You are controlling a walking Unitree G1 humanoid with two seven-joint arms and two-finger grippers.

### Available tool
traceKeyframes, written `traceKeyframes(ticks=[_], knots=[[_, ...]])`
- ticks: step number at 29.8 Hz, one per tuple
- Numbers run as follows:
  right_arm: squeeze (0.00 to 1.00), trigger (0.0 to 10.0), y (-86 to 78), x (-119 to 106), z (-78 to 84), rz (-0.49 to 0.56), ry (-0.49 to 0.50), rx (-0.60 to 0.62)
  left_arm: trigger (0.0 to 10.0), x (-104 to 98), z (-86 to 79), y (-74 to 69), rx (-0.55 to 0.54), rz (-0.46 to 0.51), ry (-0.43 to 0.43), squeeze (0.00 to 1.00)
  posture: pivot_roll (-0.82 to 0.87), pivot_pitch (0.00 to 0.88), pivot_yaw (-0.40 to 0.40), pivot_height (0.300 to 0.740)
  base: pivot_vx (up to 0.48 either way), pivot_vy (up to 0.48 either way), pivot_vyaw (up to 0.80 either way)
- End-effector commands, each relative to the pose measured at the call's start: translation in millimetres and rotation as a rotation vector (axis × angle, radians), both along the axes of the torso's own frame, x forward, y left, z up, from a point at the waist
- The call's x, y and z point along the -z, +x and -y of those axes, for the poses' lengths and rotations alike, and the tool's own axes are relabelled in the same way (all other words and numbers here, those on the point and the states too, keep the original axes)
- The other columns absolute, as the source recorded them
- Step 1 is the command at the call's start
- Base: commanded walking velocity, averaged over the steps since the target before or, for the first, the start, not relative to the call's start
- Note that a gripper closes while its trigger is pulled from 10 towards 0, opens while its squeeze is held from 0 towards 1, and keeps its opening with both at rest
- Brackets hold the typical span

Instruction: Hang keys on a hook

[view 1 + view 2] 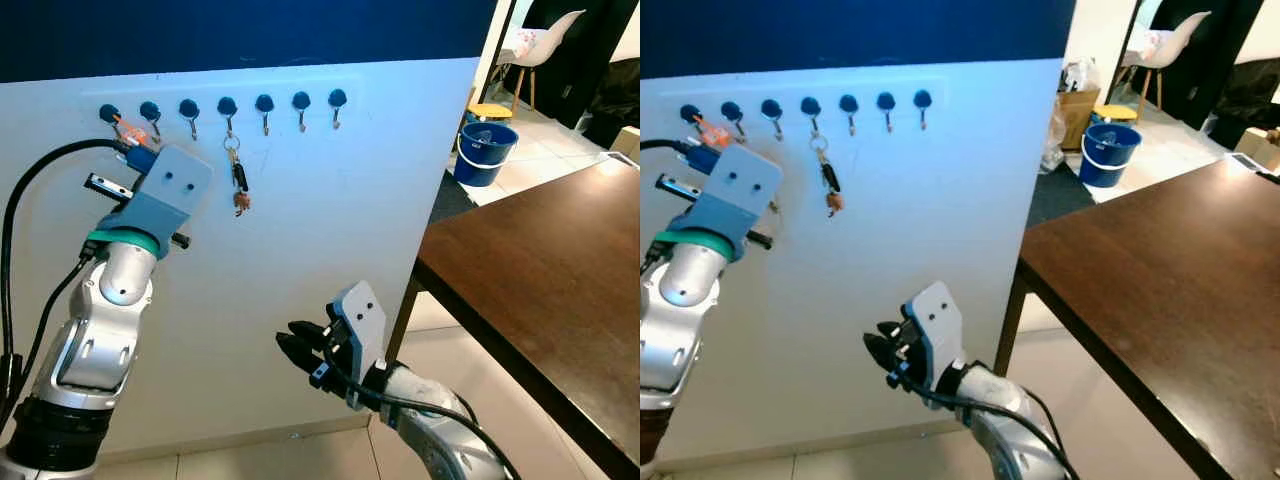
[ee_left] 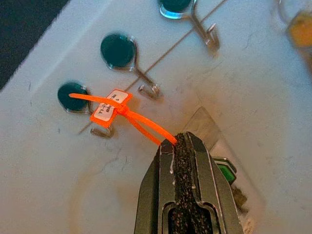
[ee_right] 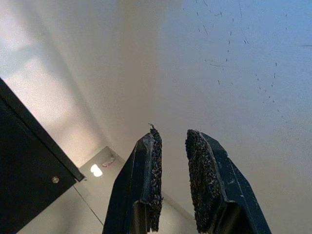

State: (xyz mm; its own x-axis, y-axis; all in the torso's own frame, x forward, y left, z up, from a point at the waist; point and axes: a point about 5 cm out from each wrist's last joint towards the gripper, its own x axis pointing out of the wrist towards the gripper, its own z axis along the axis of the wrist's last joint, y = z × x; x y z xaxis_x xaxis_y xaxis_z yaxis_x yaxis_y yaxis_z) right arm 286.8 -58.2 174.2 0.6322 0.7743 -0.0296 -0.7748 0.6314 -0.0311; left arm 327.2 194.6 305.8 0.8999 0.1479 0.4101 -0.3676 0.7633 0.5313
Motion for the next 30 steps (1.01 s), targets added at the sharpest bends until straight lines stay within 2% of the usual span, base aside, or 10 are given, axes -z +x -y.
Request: traceKeyframes(ticks=[1,4,9,14,17,23,25,26,29,30], knots=[[0.00,10.0,-3.0,1,-3.0,-0.010,0.005,-0.017,10.0,-6,-9.4,-3.2,-0.034,0.016,-0.011,0.00,-0.16,0.129,0.123,0.740,0.000,0.000,0.00],[0.00,10.0,-3.2,1,-2.6,-0.013,0.004,-0.016,10.0,-11,-13.2,-5.3,-0.055,0.033,0.050,0.00,-0.16,0.129,0.123,0.740,0.000,0.000,0.00],[0.00,10.0,-4.8,3,-3.4,-0.017,0.000,-0.020,10.0,-1,21.5,-7.6,0.136,-0.014,0.208,0.00,-0.16,0.129,0.123,0.740,0.000,0.000,0.00],[0.00,10.0,-6.0,3,-4.9,-0.016,-0.002,-0.027,10.0,23,39.9,-8.0,0.226,-0.126,0.254,0.00,-0.16,0.131,0.125,0.740,0.000,0.000,0.00],[0.00,10.0,-6.5,3,-4.6,-0.017,-0.005,-0.028,10.0,29,42.0,-8.0,0.240,-0.163,0.252,0.00,-0.16,0.131,0.125,0.740,0.000,0.000,0.00],[0.00,10.0,-6.5,3,-3.7,-0.017,-0.007,-0.026,10.0,30,35.7,-6.7,0.209,-0.179,0.234,0.00,-0.16,0.131,0.125,0.740,0.000,0.000,0.00],[0.00,10.0,-6.2,3,-3.6,-0.017,-0.006,-0.025,10.0,23,21.6,-4.9,0.121,-0.153,0.182,0.00,-0.16,0.131,0.125,0.740,0.000,0.000,0.00],[0.00,10.0,-6.2,3,-3.6,-0.017,-0.006,-0.025,10.0,23,21.6,-4.9,0.121,-0.153,0.182,0.00,-0.16,0.131,0.125,0.740,0.000,0.000,0.00],[0.00,10.0,-6.0,2,-5.2,-0.015,-0.003,-0.027,10.0,9,-13.5,-2.2,-0.058,-0.132,0.107,0.00,-0.16,0.132,0.128,0.740,0.000,0.000,0.00],[0.00,10.0,-6.0,2,-5.2,-0.015,-0.003,-0.027,10.0,9,-13.5,-2.2,-0.058,-0.132,0.107,0.00,-0.16,0.132,0.128,0.740,0.000,0.000,0.00]])
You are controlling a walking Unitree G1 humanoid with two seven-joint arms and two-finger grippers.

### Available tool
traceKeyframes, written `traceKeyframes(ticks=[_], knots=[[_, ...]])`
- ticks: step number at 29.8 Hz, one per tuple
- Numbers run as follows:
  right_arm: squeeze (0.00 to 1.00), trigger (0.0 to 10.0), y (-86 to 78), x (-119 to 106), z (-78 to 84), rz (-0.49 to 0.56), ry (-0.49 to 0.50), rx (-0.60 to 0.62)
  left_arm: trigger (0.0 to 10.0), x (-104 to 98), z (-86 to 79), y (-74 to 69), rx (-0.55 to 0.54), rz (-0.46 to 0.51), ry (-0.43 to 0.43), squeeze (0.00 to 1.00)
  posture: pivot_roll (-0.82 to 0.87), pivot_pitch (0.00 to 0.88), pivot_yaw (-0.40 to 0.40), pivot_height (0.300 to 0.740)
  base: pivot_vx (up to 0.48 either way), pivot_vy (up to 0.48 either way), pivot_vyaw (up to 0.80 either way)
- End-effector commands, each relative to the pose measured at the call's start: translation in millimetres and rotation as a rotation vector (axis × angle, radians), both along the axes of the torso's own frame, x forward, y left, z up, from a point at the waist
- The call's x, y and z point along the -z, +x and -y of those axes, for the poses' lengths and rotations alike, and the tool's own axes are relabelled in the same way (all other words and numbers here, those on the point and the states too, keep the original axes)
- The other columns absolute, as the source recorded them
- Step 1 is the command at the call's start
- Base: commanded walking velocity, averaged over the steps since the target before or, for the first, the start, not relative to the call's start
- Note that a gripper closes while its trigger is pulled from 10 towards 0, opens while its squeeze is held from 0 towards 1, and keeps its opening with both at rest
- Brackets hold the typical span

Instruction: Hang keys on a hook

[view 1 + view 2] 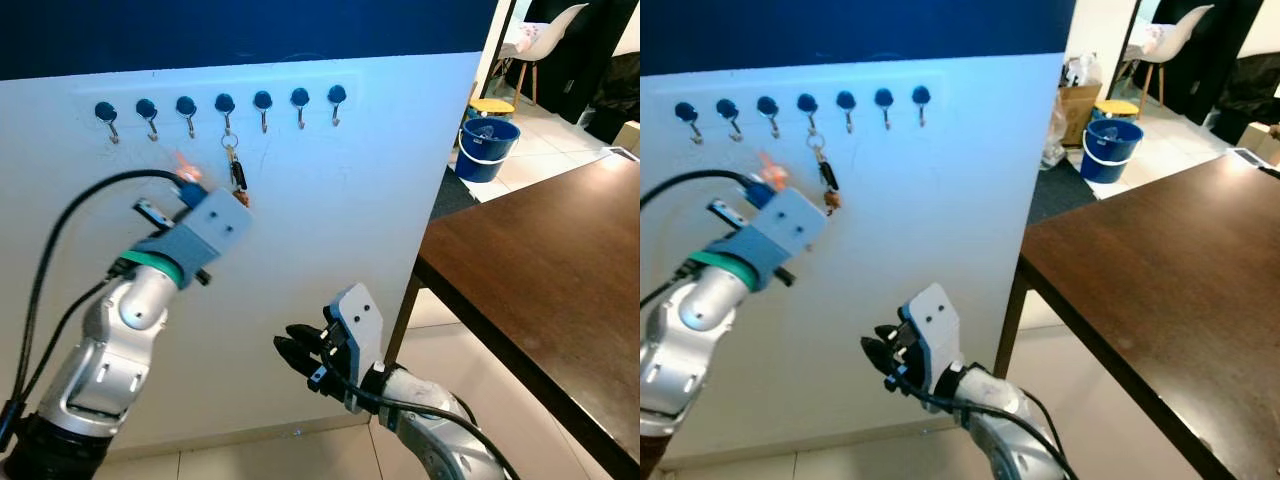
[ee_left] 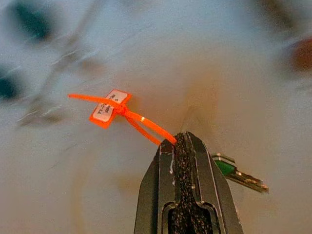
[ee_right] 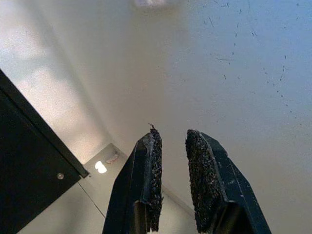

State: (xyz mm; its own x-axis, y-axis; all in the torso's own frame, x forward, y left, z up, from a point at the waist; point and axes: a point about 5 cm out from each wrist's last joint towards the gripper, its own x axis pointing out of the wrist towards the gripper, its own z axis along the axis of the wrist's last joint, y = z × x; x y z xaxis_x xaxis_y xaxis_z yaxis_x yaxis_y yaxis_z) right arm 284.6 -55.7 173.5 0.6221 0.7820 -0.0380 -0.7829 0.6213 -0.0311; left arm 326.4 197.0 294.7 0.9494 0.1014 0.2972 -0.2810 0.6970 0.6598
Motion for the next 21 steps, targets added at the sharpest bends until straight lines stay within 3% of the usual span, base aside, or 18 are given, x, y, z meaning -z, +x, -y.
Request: traceKeyframes(ticks=[1,2,7,21], knots=[[0.00,10.0,-3.9,2,-3.5,-0.011,0.004,-0.017,10.0,-8,-30.8,-0.8,-0.144,0.019,-0.058,0.00,-0.16,0.126,0.131,0.740,0.000,0.000,0.00],[0.00,10.0,-3.9,2,-3.5,-0.011,0.004,-0.017,10.0,-8,-30.8,-0.8,-0.144,0.019,-0.058,0.00,-0.16,0.126,0.131,0.740,0.000,0.000,0.00],[0.00,10.0,-4.5,2,-4.6,-0.013,0.005,-0.020,10.0,-19,-69.4,-5.1,-0.279,0.039,-0.087,0.00,-0.16,0.120,0.133,0.740,0.000,0.000,0.00],[0.00,10.0,-6.1,3,-5.3,-0.013,0.006,-0.028,10.0,-23,-79.6,-6.9,-0.300,0.067,-0.148,0.00,-0.16,0.103,0.134,0.740,0.000,0.000,0.00]])
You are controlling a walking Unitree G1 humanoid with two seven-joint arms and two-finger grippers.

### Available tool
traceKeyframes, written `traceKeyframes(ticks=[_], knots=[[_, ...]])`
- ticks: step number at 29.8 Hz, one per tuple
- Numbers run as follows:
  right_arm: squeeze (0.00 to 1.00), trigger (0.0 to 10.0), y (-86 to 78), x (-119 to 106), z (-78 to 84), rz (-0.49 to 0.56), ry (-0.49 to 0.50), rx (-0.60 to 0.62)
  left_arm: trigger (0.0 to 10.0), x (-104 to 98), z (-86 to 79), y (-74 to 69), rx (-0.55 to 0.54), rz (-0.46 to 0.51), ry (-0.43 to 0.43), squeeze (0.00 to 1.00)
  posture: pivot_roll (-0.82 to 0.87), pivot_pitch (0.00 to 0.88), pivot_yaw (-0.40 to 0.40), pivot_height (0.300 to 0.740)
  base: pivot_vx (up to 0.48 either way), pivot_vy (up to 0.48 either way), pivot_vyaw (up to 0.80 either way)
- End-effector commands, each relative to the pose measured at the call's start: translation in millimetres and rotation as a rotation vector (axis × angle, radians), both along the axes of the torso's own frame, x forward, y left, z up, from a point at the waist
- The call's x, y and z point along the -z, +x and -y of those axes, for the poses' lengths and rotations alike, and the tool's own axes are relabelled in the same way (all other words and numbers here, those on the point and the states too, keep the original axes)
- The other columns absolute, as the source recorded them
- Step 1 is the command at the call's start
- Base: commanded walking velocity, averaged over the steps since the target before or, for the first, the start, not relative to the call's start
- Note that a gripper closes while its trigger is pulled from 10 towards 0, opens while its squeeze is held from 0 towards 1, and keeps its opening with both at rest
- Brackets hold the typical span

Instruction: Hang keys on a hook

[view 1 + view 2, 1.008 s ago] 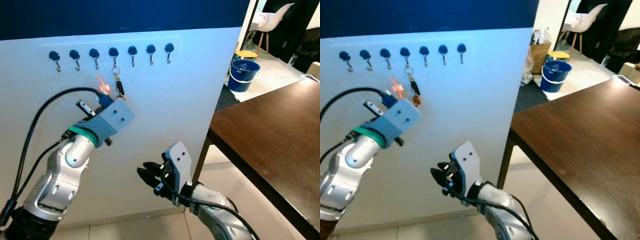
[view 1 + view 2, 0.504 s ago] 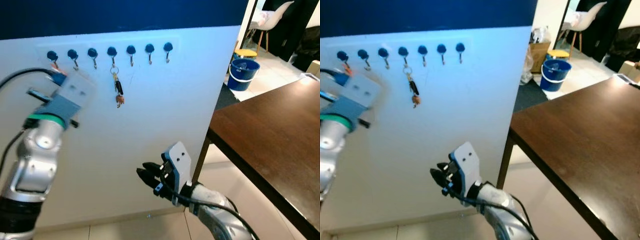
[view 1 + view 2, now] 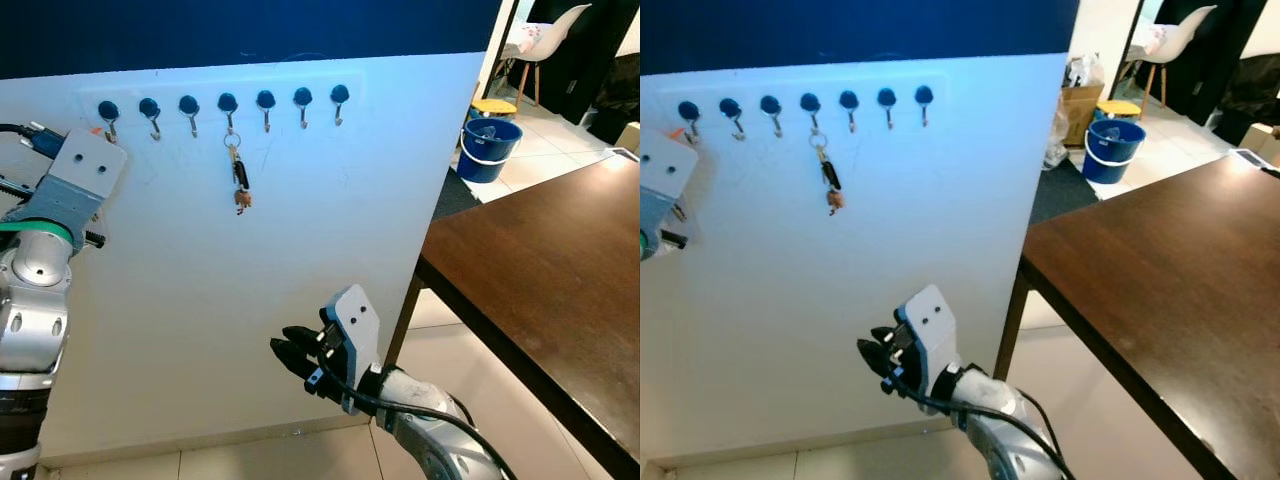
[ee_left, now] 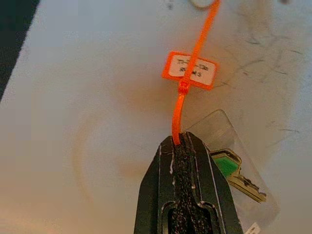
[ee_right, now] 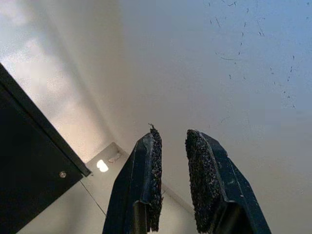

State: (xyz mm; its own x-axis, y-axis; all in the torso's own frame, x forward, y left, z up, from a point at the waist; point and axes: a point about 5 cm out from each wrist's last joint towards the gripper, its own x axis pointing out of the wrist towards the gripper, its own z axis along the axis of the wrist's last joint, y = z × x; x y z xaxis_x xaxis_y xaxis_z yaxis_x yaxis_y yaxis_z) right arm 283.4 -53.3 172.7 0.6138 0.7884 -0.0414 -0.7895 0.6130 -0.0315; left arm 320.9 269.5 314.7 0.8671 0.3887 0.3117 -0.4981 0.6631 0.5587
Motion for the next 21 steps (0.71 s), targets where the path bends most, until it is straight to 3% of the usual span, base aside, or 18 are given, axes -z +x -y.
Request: traceKeyframes(ticks=[1,7,9,11,21], knots=[[0.00,10.0,-5.2,2,-2.8,-0.012,0.009,-0.017,10.0,-4,-8.1,-1.6,-0.026,0.034,-0.041,0.00,-0.16,0.103,0.134,0.740,0.000,0.000,0.00],[0.00,10.0,-5.4,2,-2.8,-0.014,0.009,-0.018,10.0,-5,-10.8,-1.9,-0.029,0.053,-0.081,0.00,-0.16,0.103,0.134,0.740,0.000,0.000,0.00],[0.00,10.0,-6.0,3,-2.5,-0.017,0.009,-0.018,10.0,-4,-21.5,-4.0,-0.055,0.075,-0.165,0.00,-0.16,0.105,0.133,0.740,0.000,0.000,0.00],[0.00,10.0,-6.2,4,-2.5,-0.019,0.008,-0.019,10.0,-3,-24.4,-4.7,-0.063,0.074,-0.186,0.00,-0.16,0.105,0.133,0.740,0.000,0.000,0.00],[0.00,10.0,-6.8,5,-2.4,-0.024,0.004,-0.021,10.0,3,-38.0,-9.4,-0.128,0.104,-0.249,0.00,-0.16,0.112,0.131,0.740,0.000,0.000,0.00]])
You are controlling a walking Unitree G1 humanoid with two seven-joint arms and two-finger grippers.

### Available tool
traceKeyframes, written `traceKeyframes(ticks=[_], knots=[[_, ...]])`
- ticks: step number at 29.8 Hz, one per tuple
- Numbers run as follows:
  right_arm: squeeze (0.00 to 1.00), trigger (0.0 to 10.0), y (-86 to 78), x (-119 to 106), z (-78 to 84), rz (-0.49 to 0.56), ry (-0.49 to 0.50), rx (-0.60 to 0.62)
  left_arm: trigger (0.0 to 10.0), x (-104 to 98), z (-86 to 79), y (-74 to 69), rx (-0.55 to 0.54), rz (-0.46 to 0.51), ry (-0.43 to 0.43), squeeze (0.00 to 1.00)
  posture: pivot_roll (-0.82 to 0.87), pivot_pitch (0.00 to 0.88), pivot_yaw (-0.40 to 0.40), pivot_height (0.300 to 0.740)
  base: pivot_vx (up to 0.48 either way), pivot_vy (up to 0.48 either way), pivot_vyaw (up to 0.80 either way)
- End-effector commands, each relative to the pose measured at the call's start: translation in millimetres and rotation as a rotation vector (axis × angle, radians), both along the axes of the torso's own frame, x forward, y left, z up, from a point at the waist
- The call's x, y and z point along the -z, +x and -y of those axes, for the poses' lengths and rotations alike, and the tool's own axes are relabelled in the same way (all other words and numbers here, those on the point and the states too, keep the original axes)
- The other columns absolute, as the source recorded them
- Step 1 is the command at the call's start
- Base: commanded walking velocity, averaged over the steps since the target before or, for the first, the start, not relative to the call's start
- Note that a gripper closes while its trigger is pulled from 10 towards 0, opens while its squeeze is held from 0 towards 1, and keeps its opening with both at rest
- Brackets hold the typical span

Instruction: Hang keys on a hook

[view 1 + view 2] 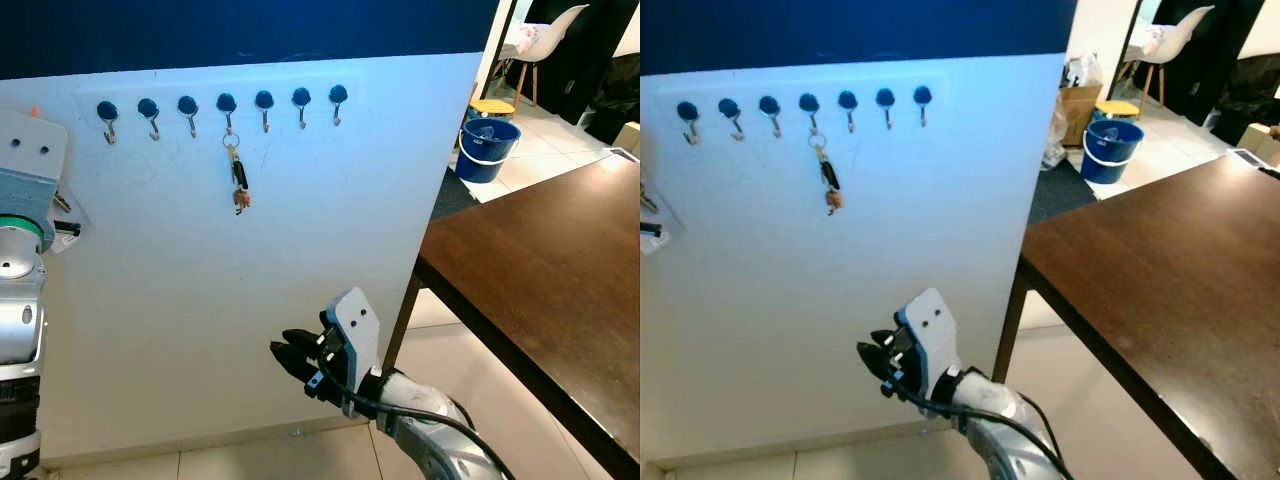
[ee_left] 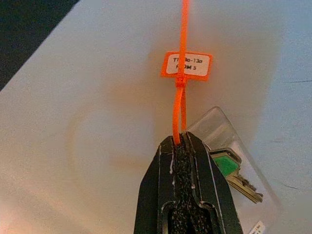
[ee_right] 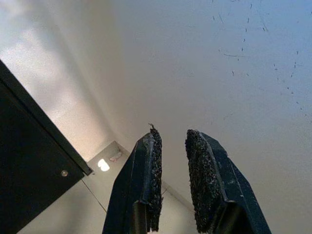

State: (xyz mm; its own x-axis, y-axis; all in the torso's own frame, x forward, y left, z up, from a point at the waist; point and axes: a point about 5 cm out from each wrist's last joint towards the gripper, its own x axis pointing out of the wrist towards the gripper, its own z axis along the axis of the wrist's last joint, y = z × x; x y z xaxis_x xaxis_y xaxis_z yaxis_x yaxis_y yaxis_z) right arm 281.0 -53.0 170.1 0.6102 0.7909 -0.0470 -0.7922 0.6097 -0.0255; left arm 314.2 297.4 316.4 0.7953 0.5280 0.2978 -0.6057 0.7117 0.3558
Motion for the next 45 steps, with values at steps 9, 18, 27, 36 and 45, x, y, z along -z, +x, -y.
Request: traceKeyframes(ticks=[9,18,27,36,45], knots=[[0.00,10.0,-3.6,1,-2.4,-0.013,0.006,-0.019,10.0,-10,25.1,2.9,0.147,0.090,0.016,0.00,-0.16,0.122,0.126,0.740,0.000,0.000,0.00],[0.00,10.0,-3.0,0,-3.2,-0.010,0.004,-0.021,10.0,-19,80.3,10.8,0.347,0.103,0.145,0.00,-0.16,0.128,0.125,0.740,0.000,0.000,0.00],[0.00,10.0,-4.0,1,-1.7,-0.012,-0.001,-0.018,10.0,-4,120.0,13.8,0.458,0.022,0.245,0.00,-0.16,0.137,0.126,0.740,0.000,0.000,0.00],[0.00,10.0,-4.2,1,-2.7,-0.008,-0.004,-0.022,10.0,7,122.1,19.1,0.451,-0.073,0.315,0.00,-0.16,0.137,0.127,0.740,0.000,0.000,0.00],[0.00,10.0,-4.2,1,-2.0,-0.003,-0.011,-0.021,10.0,16,120.1,20.2,0.432,-0.181,0.508,0.00,-0.16,0.140,0.129,0.740,0.000,0.000,0.00]])
